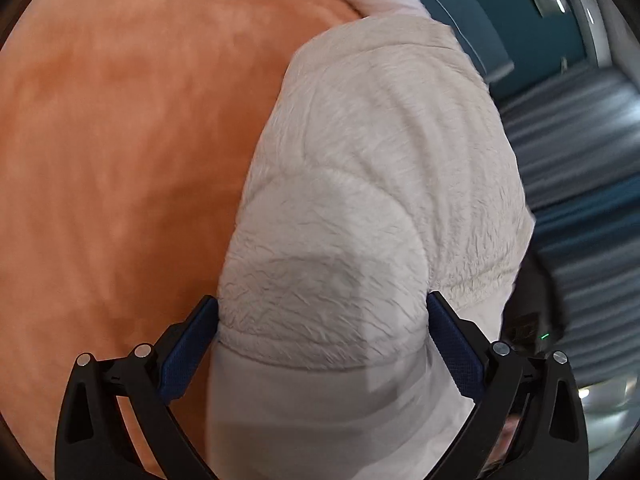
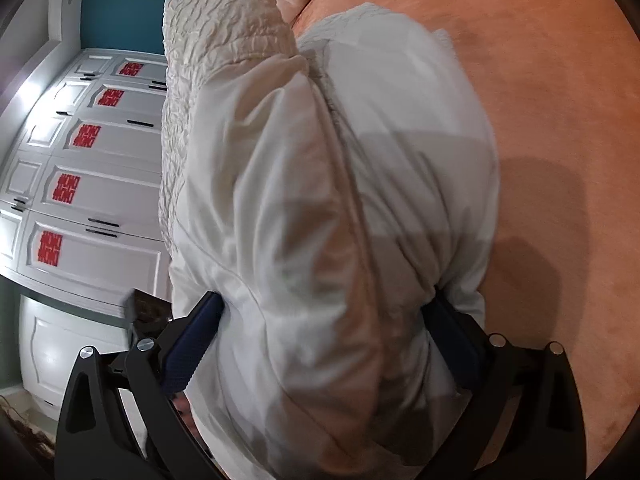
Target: Fold large clothes
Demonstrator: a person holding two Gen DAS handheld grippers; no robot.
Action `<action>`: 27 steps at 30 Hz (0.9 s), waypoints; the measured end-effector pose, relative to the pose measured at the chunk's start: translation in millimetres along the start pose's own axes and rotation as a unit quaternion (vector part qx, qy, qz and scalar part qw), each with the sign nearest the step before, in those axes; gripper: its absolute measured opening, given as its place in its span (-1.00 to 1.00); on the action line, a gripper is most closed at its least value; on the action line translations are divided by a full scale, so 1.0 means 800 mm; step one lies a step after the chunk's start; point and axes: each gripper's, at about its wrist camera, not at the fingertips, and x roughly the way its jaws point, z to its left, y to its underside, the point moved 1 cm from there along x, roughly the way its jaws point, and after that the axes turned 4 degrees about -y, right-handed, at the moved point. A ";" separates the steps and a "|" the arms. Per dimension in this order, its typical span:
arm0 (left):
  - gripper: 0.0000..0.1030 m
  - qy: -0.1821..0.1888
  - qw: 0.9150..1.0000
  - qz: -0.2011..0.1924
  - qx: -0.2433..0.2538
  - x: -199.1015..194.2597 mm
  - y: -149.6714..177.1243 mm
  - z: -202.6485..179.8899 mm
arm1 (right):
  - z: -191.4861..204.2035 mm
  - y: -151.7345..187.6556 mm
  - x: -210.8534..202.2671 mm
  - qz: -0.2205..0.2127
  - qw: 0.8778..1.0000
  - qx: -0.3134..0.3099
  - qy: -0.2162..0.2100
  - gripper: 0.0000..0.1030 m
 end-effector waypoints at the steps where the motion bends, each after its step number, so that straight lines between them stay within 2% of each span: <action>1: 0.90 -0.001 1.000 -0.004 0.010 0.001 0.000 -0.006 | 0.003 -0.001 0.002 -0.001 1.000 -0.002 -0.004 0.77; 2: 0.89 -0.011 0.999 -0.009 0.034 0.001 0.002 -0.019 | 0.007 -0.002 0.002 -0.004 1.000 -0.005 -0.011 0.67; 4: 0.76 -0.027 0.996 -0.025 0.080 -0.003 0.009 -0.045 | 0.012 -0.004 -0.007 -0.018 0.999 -0.004 -0.029 0.06; 5: 0.66 -0.037 0.993 -0.038 0.106 -0.007 0.011 -0.060 | 0.016 -0.005 -0.012 -0.027 0.999 0.001 -0.041 -0.10; 6: 0.59 -0.037 0.991 -0.048 0.116 -0.012 0.012 -0.069 | 0.022 -0.007 -0.018 -0.033 0.998 -0.003 -0.051 -0.35; 7: 0.57 -0.035 0.990 -0.056 0.125 -0.017 0.011 -0.078 | 0.030 -0.008 -0.022 -0.038 0.998 -0.010 -0.059 -0.50; 9: 0.56 -0.025 0.986 -0.072 0.145 -0.027 0.010 -0.098 | 0.061 -0.010 -0.033 -0.049 0.995 -0.043 -0.082 -0.57; 11: 0.52 -0.010 0.982 -0.087 0.168 -0.038 0.009 -0.120 | 0.091 -0.013 -0.036 -0.054 0.990 -0.067 -0.113 -0.59; 14: 0.39 -0.016 0.979 -0.111 0.169 -0.047 -0.007 -0.129 | 0.120 -0.029 -0.035 -0.070 0.989 -0.087 -0.093 -0.57; 15: 0.29 -0.023 0.980 -0.108 0.164 -0.045 -0.016 -0.124 | 0.117 -0.038 -0.031 -0.069 0.992 -0.082 -0.071 -0.56; 16: 0.21 -0.034 0.981 -0.102 0.161 -0.038 -0.023 -0.116 | 0.108 -0.041 -0.028 -0.064 0.994 -0.077 -0.031 -0.55; 18: 0.20 -0.048 0.985 -0.070 0.153 -0.025 -0.028 -0.096 | 0.093 -0.032 -0.022 -0.047 0.995 -0.074 0.040 -0.51; 19: 0.21 -0.049 0.985 -0.056 0.154 -0.023 -0.024 -0.085 | 0.084 -0.017 -0.023 -0.033 0.995 -0.075 0.060 -0.42; 20: 0.24 -0.057 0.982 -0.047 0.172 -0.022 -0.014 -0.077 | 0.079 -0.001 -0.027 -0.029 0.995 -0.076 0.065 -0.37; 21: 0.33 -0.062 0.980 -0.044 0.184 -0.021 -0.006 -0.074 | 0.078 0.012 -0.034 -0.029 0.993 -0.081 0.076 -0.20; 22: 0.45 -0.065 0.978 -0.041 0.191 -0.021 -0.001 -0.069 | 0.078 0.028 -0.046 -0.038 0.990 -0.091 0.100 -0.02; 23: 0.48 -0.071 0.978 -0.040 0.191 -0.022 0.001 -0.063 | 0.080 0.037 -0.057 -0.051 0.987 -0.101 0.111 0.09; 24: 0.52 -0.073 0.979 -0.043 0.186 -0.026 0.003 -0.056 | 0.081 0.043 -0.071 -0.066 0.986 -0.107 0.112 0.25; 25: 0.56 -0.074 0.980 -0.045 0.178 -0.028 0.003 -0.049 | 0.077 0.044 -0.091 -0.086 0.986 -0.100 0.104 0.33; 27: 0.63 -0.070 0.984 -0.040 0.160 -0.025 -0.004 -0.043 | 0.065 0.028 -0.110 -0.106 0.988 -0.071 0.091 0.35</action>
